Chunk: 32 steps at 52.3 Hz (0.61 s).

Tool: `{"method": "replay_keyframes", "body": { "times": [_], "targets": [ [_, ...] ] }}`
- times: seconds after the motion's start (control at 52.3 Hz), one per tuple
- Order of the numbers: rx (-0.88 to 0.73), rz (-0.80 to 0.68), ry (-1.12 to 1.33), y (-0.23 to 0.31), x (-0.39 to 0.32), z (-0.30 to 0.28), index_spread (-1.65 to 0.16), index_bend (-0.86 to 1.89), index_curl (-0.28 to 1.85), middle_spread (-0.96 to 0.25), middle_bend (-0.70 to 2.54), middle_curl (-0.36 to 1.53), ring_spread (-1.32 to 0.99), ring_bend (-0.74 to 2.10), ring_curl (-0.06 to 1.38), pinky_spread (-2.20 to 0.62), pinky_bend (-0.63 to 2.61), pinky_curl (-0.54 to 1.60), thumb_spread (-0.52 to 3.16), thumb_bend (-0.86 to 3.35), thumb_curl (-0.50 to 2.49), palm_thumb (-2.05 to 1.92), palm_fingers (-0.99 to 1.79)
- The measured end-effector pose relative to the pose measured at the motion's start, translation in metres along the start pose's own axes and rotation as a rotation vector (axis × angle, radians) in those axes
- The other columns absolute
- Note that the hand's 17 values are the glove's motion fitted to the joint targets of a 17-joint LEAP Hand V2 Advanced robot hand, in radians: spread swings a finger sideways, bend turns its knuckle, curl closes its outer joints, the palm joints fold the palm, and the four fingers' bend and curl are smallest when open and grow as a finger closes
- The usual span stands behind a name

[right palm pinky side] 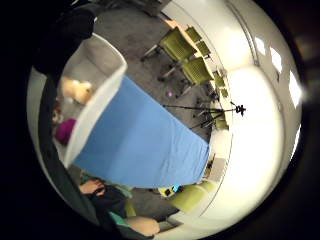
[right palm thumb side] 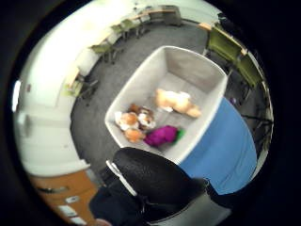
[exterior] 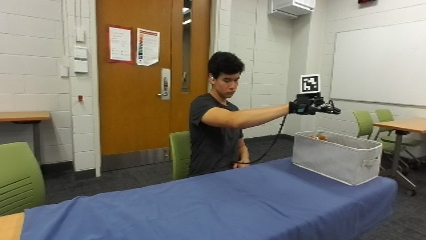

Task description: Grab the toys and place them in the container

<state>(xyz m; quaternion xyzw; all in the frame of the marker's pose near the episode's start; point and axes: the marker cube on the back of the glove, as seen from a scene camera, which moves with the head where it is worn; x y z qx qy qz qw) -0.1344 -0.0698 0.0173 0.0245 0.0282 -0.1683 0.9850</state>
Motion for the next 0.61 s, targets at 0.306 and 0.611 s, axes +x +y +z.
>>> {"method": "replay_keyframes", "body": {
  "times": [0.306,0.611],
  "targets": [
    [-0.005,0.258,0.046,0.131,0.126,0.022,-0.16,0.17,0.54,-0.07,0.37,0.42,-0.22,0.55,0.24,-0.12,0.8,0.34,0.9,-0.15,0.24,-0.22,-0.03],
    [-0.019,0.364,0.016,0.194,0.174,0.044,-0.17,0.18,0.52,-0.07,0.33,0.42,-0.23,0.5,0.24,-0.11,0.74,0.33,0.89,-0.14,0.16,-0.21,0.0]
  ]
}}
